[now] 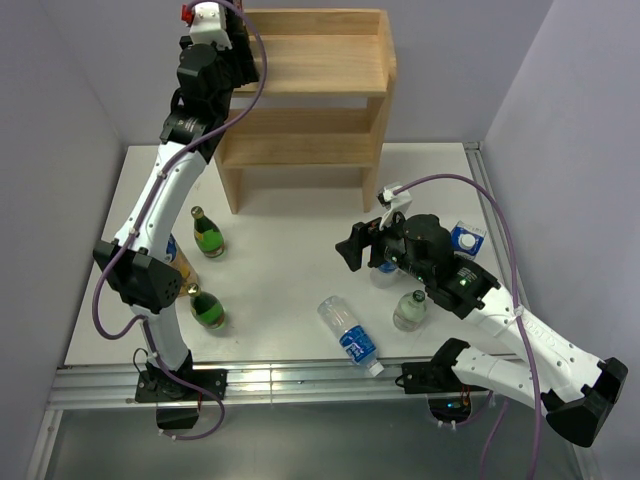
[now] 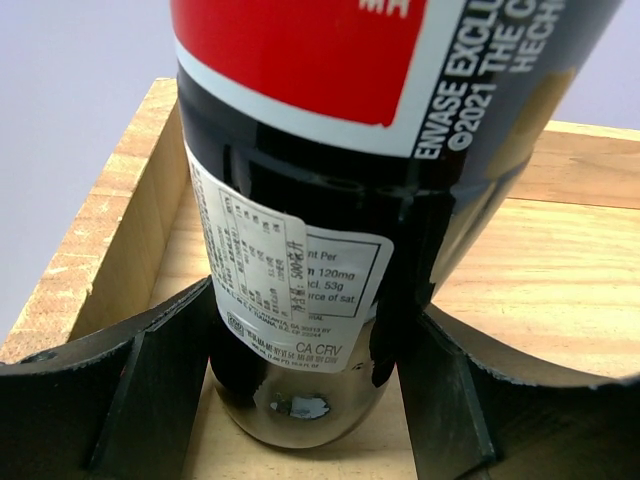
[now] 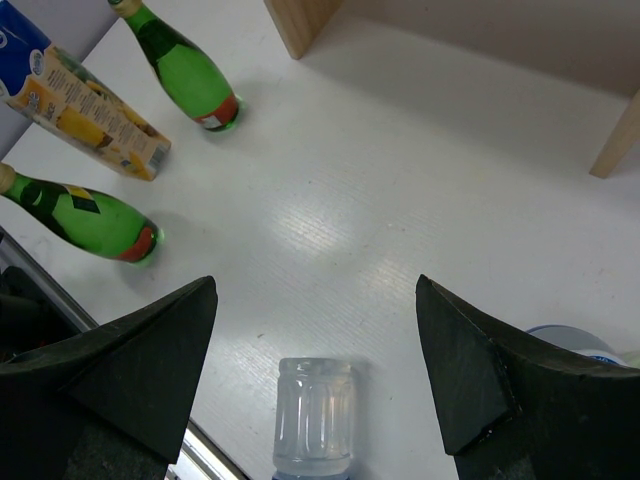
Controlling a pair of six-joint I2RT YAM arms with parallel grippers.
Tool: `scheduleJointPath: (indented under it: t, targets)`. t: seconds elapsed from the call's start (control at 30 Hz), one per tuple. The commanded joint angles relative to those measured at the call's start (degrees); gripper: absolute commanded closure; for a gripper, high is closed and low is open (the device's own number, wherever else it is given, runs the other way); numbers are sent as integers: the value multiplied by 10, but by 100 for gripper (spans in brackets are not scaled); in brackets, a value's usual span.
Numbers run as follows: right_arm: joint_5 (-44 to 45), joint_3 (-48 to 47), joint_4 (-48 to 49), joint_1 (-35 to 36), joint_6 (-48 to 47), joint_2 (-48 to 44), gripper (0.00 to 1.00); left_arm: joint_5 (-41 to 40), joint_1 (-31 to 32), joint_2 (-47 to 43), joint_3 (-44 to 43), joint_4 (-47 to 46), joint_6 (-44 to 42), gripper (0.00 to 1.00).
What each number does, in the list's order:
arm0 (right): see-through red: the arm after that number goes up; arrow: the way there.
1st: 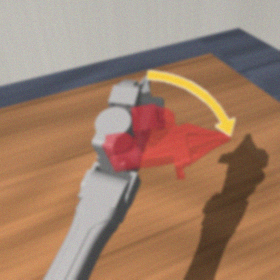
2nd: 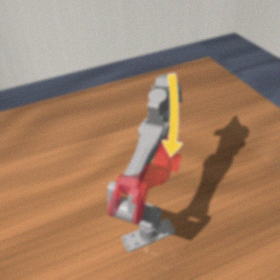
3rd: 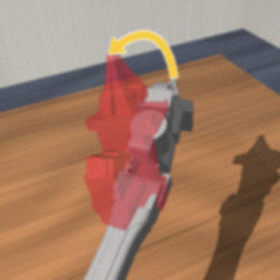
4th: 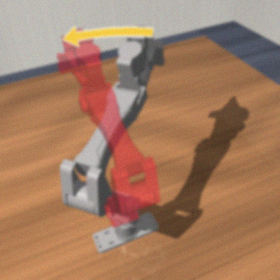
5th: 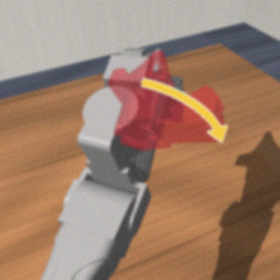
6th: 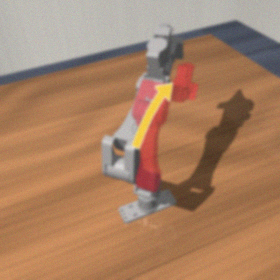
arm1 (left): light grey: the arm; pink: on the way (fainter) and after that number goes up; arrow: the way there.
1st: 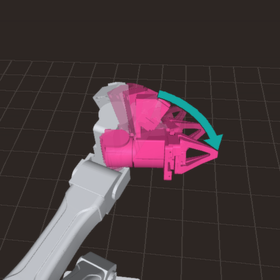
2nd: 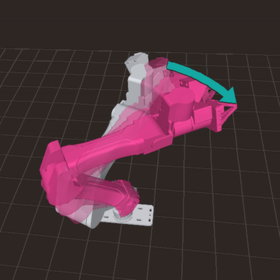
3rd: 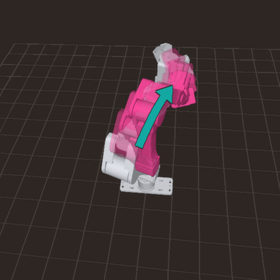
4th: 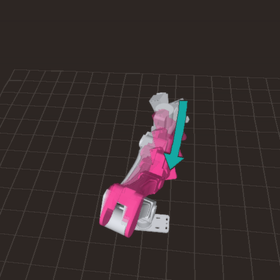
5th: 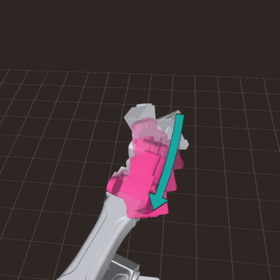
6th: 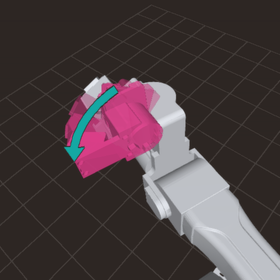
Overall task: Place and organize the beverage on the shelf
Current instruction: Place the drink on the shelf.
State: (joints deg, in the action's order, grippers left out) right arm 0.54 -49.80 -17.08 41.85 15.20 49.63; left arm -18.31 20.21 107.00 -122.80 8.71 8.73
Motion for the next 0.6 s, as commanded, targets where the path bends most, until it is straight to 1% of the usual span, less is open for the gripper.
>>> scheduleJointPath:
  t: [0.0,0.07,0.2,0.37,0.57]
  targets:
    - [-3,1,30,-4,4,-8,13,-55,-33,4,-38,24,-6,26]
    - [-2,1,29,-4,3,-8,13,-52,-37,8,-47,32,1,27]
    - [-1,2,28,-4,2,-12,13,-35,-39,3,-38,31,9,26]
    - [1,1,26,-4,1,-13,13,-4,-39,-8,-29,25,17,18]
    - [-2,0,27,-4,1,-8,13,17,-38,-22,-20,24,20,18]
